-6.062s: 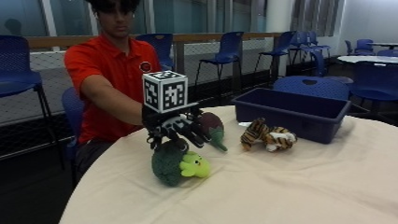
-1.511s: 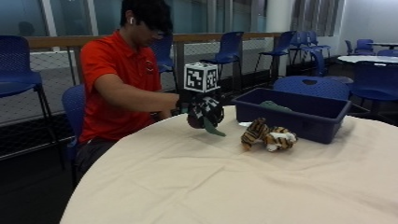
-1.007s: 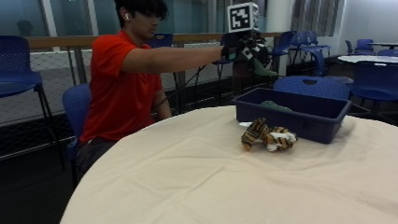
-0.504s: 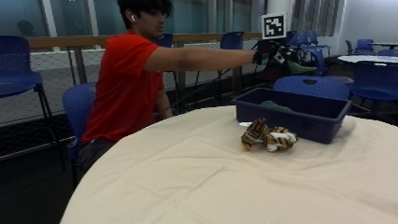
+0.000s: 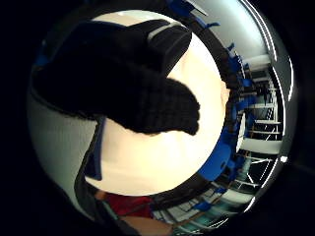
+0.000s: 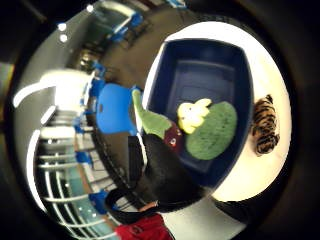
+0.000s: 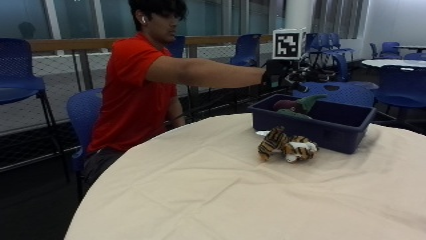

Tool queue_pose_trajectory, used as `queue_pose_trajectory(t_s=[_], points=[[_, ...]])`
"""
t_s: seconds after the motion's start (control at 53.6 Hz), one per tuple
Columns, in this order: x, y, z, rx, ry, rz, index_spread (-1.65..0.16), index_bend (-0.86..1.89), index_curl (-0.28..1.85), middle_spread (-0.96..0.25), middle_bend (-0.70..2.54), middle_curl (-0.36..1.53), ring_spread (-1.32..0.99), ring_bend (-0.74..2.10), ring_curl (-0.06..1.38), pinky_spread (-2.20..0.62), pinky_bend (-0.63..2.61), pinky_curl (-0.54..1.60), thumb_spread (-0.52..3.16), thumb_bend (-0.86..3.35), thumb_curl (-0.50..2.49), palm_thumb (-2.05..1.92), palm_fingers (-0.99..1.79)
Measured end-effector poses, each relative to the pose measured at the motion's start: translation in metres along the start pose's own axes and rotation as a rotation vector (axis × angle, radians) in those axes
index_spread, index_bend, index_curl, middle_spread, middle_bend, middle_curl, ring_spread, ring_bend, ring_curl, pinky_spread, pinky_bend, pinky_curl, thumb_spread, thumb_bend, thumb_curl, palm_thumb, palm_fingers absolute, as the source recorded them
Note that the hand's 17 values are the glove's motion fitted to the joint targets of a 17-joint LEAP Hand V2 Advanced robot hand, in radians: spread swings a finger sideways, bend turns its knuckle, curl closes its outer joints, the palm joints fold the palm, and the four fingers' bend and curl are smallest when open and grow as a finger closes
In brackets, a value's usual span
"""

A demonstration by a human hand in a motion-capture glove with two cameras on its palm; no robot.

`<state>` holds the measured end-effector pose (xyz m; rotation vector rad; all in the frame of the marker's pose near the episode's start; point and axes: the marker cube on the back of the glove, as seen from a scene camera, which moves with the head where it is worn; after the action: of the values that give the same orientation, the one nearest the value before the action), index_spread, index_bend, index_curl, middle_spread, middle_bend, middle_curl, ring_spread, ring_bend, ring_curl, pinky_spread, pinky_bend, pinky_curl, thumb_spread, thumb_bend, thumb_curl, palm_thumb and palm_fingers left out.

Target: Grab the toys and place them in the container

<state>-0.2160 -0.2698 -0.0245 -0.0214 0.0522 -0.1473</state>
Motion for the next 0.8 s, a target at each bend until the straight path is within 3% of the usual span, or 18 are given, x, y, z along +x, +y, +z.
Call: queue_pose_trajectory(t_s=[0.429,0.802], points=[[0.113,0.002,0.073,-0.064,-0.009,0.139,-0.36,0.13,0.38,-0.09,0.13,0.3,0.02,0.15,0.24,0.13,1.27,0.38,1.08,-0.09,0.27,-0.11,-0.22],[0.111,-0.007,0.118,-0.112,0.004,0.127,-0.35,0.14,0.31,-0.08,0.13,0.26,0.02,0.15,0.2,0.13,1.23,0.35,1.09,-0.06,0.21,-0.08,-0.2]])
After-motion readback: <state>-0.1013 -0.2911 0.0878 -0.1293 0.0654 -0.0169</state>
